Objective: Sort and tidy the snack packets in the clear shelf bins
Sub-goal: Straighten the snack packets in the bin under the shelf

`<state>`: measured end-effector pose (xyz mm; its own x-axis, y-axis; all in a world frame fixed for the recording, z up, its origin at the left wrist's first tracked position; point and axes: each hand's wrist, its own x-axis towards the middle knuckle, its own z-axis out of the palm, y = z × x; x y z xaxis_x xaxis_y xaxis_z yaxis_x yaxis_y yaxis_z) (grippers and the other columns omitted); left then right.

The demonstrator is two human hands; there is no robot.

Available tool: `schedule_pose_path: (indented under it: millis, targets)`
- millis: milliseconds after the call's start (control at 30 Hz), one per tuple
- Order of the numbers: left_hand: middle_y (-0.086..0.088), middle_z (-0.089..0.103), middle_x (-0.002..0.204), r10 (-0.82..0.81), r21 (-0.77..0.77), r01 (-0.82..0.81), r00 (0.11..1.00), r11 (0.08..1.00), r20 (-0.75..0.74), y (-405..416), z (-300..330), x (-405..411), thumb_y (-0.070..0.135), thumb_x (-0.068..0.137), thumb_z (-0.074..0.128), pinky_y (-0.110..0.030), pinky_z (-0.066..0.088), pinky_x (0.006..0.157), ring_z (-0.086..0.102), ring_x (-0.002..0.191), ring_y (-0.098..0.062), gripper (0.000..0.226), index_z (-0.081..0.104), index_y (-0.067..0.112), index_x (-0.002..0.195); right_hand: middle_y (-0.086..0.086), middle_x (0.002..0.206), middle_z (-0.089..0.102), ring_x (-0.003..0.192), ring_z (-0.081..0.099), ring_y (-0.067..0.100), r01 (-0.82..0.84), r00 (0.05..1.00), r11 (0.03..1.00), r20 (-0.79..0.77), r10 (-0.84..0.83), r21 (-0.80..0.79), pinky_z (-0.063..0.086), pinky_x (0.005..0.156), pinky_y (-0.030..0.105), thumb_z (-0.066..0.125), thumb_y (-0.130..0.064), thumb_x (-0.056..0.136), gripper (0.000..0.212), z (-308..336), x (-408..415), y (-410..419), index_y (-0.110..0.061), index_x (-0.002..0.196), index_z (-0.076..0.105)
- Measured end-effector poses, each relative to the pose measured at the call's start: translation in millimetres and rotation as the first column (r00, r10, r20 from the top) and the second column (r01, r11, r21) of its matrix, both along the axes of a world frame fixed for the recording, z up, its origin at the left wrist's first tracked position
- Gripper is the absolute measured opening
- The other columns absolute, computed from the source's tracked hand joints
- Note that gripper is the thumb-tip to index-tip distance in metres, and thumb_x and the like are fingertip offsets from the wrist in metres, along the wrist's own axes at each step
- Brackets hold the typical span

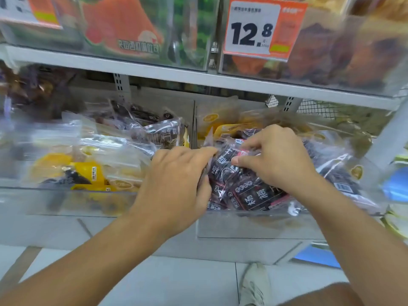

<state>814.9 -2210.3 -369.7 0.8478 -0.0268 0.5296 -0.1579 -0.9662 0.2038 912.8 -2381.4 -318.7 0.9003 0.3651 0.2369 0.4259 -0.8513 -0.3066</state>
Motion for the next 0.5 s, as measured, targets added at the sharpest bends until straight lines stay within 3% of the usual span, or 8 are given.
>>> schedule_pose_path:
  millis: [67,167,233,300,333,400,467,500]
  targets:
    - [0.008,0.065,0.093,0.057,-0.079,-0.059,0.998,0.995,-0.03,-7.2,9.3,-1.6,0.028,0.087,0.062,-0.036,0.043,0.078,0.056,0.092,-0.021,0.038,0.059,0.024,0.125,-0.004,0.092,0.077,0.081,0.068,0.017,-0.01,0.999,0.996,0.036,0.007,0.093,0.056,0.074,0.032,0.083,-0.041,0.077,0.016,1.3,5.0,-7.5,-0.027,0.086,0.081]
    - [0.008,0.053,0.093,0.166,-0.1,-0.177,0.98,0.979,-0.108,-17.5,21.2,4.8,0.034,0.092,0.065,-0.031,0.034,0.075,0.042,0.092,-0.017,0.041,0.053,0.031,0.131,-0.011,0.074,0.073,0.07,0.066,0.005,0.016,0.996,0.947,0.082,-0.044,0.321,0.05,0.066,0.023,0.085,-0.03,0.077,0.005,4.2,8.8,-19.0,-0.028,0.079,0.081]
    - [0.004,0.056,0.094,0.198,-0.156,-0.207,0.978,0.966,-0.071,-18.9,21.8,10.3,0.03,0.095,0.064,-0.029,0.037,0.074,0.05,0.092,-0.019,0.033,0.057,0.033,0.127,-0.02,0.068,0.067,0.067,0.064,-0.003,0.005,0.993,0.896,0.101,-0.055,0.445,0.05,0.066,0.021,0.085,-0.025,0.076,0.006,5.4,7.1,-24.1,-0.026,0.079,0.08]
    - [0.009,0.07,0.094,0.155,-0.363,-0.136,0.988,0.922,0.024,-16.7,26.5,13.4,0.025,0.094,0.068,-0.025,0.046,0.072,0.061,0.084,-0.007,0.024,0.066,0.031,0.117,-0.024,0.066,0.066,0.065,0.064,-0.004,-0.026,0.99,0.827,0.132,-0.058,0.562,0.053,0.069,0.022,0.085,-0.022,0.077,0.008,7.4,3.9,-30.1,-0.026,0.081,0.08]
    - [0.014,0.073,0.09,0.123,-0.508,-0.058,0.988,0.859,0.096,-14.9,31.6,15.0,0.021,0.092,0.072,-0.021,0.049,0.07,0.063,0.076,-0.001,0.02,0.068,0.029,0.11,-0.023,0.064,0.068,0.063,0.064,-0.005,-0.038,0.988,0.77,0.137,-0.065,0.637,0.053,0.068,0.021,0.085,-0.021,0.078,0.011,9.7,1.8,-33.5,-0.029,0.081,0.079]
    - [0.012,0.076,0.081,0.11,-0.758,0.115,0.964,0.642,0.24,-7.3,46.2,17.6,0.015,0.091,0.074,-0.019,0.053,0.065,0.068,0.07,0.0,0.014,0.069,0.023,0.102,-0.022,0.064,0.07,0.061,0.062,-0.005,-0.061,0.988,0.61,0.133,-0.073,0.79,0.051,0.065,0.016,0.082,-0.018,0.08,0.016,15.8,-1.2,-39.5,-0.033,0.08,0.076]
    - [0.006,0.077,0.084,0.12,-0.887,0.208,0.953,0.412,0.279,6.1,58.6,19.6,0.008,0.092,0.072,-0.03,0.06,0.068,0.071,0.072,-0.011,0.014,0.069,0.02,0.099,-0.019,0.064,0.07,0.061,0.061,-0.003,-0.077,0.99,0.468,0.124,-0.07,0.88,0.05,0.065,0.015,0.081,-0.017,0.082,0.014,19.2,-5.5,-38.8,-0.029,0.082,0.076]
    - [0.004,0.078,0.087,0.117,-0.904,0.221,0.952,0.367,0.281,14.9,61.5,19.3,0.007,0.092,0.071,-0.037,0.062,0.07,0.072,0.074,-0.016,0.015,0.07,0.02,0.099,-0.019,0.064,0.07,0.06,0.06,-0.003,-0.085,0.99,0.438,0.127,-0.069,0.895,0.049,0.064,0.014,0.08,-0.017,0.083,0.011,19.0,-7.7,-35.8,-0.028,0.085,0.076]
